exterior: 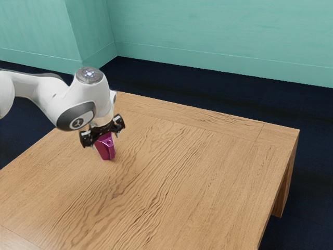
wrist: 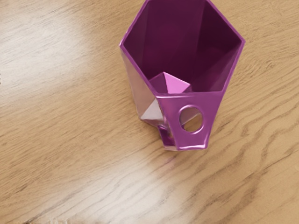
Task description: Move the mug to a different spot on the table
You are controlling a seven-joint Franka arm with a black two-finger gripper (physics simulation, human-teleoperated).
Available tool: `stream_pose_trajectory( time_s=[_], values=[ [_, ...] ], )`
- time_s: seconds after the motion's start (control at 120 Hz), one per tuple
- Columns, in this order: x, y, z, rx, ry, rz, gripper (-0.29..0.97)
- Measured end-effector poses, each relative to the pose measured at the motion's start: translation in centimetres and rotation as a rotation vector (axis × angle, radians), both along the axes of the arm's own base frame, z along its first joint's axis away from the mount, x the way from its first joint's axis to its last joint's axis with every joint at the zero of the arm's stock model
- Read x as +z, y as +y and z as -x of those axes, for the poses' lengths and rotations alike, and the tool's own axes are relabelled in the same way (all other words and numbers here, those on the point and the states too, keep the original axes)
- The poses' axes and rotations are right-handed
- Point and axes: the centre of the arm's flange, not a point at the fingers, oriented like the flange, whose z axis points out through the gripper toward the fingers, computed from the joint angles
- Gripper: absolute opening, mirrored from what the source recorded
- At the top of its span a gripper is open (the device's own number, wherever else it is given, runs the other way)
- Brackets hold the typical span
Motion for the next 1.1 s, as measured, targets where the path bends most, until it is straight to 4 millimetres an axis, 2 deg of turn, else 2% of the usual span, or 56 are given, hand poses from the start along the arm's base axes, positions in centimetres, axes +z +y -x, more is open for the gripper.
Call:
stream_pose_trajectory(
  time_s=[0.2,0.342,0.542,0.642,1.1],
  values=[
    [-2.6,1.7,-1.1,0.059,-0.037,-0.036,0.68],
    [-4.7,2.1,-2.3,0.062,-0.067,-0.045,0.68],
    [-6.4,2.4,-3.1,0.097,-0.097,-0.028,0.68],
    [-6.5,3.3,-3.4,0.112,-0.110,-0.034,0.68],
    [-8.1,4.5,-4.6,0.113,-0.086,-0.021,0.68]
  ],
)
